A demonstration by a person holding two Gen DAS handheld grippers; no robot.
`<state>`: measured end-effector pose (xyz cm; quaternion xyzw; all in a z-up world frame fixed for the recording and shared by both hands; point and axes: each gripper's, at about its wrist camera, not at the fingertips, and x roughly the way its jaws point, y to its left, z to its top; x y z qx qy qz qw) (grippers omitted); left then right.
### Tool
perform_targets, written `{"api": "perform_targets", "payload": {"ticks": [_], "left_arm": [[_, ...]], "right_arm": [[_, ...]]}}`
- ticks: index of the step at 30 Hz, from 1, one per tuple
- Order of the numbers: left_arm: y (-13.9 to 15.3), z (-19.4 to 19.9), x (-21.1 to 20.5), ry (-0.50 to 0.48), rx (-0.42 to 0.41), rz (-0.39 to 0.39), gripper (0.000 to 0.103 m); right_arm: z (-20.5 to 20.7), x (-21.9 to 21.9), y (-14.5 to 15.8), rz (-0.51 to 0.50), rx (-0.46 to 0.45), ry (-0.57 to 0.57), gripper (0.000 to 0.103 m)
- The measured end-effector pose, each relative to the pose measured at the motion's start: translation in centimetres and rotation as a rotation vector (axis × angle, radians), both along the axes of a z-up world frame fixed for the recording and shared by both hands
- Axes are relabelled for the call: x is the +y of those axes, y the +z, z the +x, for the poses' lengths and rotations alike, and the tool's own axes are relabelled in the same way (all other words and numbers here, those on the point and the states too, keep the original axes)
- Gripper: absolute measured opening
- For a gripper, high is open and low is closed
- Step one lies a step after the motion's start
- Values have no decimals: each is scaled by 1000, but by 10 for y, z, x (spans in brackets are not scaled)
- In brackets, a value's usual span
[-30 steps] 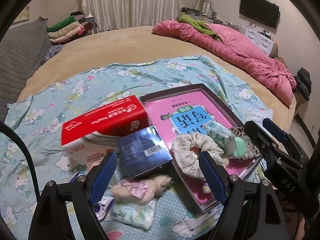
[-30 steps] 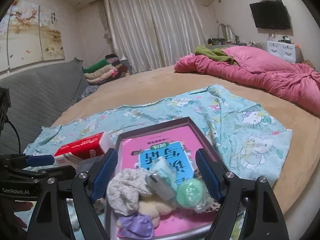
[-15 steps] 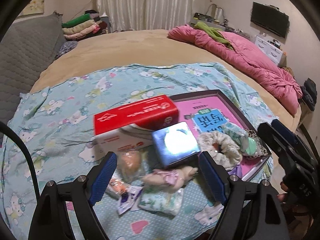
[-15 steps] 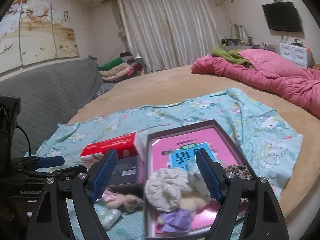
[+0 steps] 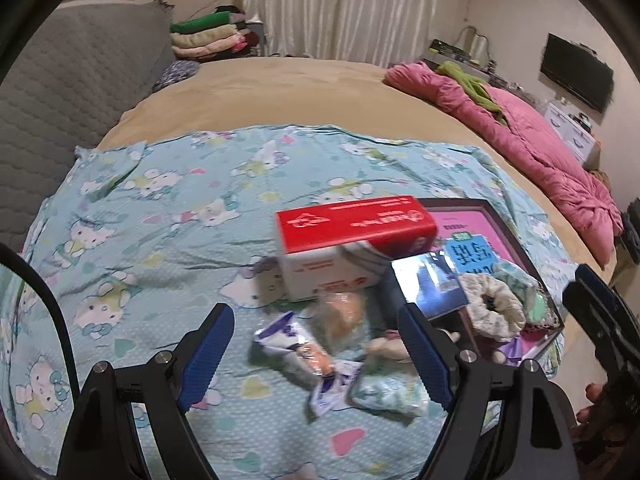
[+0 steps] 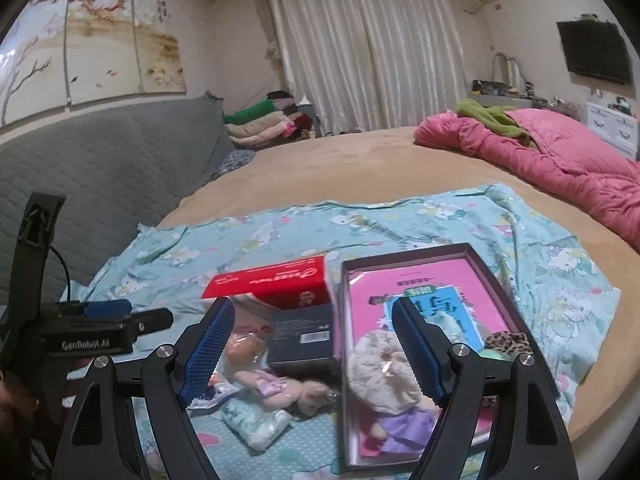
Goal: Organize soft objects
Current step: 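Move both open grippers back from the tray toward the remaining pile, then reach the left toward the white snack bag while the right reaches toward the pink bunny plush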
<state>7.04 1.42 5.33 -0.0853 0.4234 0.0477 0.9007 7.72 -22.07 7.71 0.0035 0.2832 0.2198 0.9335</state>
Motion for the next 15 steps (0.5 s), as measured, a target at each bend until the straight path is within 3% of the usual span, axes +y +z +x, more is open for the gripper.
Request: {"api": "perform_targets", "payload": {"ticks": [15], "left_arm": [[-42, -5, 31, 43, 74, -66, 84]], "right_arm": [[-5, 45, -39, -164, 32, 118, 82]]}}
